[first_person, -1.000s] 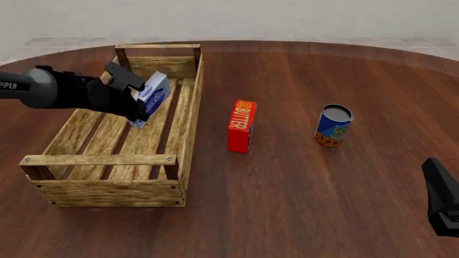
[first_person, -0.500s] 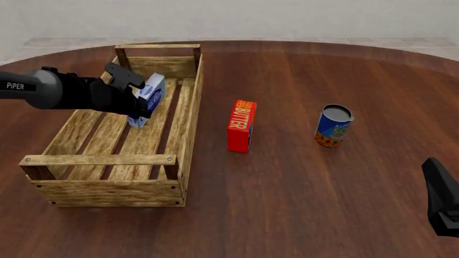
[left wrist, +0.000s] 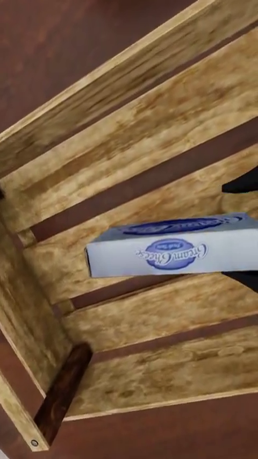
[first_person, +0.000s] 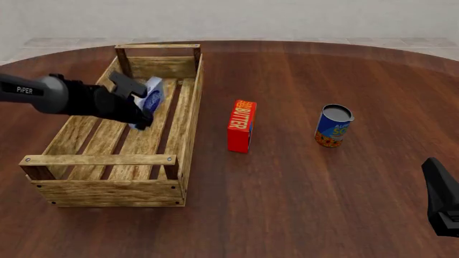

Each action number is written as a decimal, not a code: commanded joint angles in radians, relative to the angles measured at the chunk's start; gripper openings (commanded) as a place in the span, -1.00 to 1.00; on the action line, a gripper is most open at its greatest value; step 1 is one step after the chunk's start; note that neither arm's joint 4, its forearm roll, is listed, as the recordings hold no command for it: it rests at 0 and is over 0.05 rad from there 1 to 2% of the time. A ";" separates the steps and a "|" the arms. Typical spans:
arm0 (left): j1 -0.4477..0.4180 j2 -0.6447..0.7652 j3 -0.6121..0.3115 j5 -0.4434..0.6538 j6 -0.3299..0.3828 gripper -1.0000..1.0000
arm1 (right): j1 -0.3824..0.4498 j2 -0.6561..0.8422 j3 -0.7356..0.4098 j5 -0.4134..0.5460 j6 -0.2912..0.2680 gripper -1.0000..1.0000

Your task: Pick up the cream cheese and put it in the tray.

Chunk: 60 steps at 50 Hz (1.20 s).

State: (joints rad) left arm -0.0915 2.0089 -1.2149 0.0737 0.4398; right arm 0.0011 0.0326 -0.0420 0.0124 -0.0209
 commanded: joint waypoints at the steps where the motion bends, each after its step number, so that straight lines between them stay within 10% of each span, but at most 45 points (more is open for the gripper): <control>1: 0.000 0.023 0.021 0.001 0.008 1.00 | 0.000 0.000 0.000 0.000 0.000 1.00; 60: 0.015 -0.122 0.043 0.012 0.022 1.00 | -0.001 0.006 0.000 -0.003 -0.001 1.00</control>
State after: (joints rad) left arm -0.0796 1.9195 -1.1802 0.0891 0.4555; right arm 0.0002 0.0397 -0.0415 0.0092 -0.0218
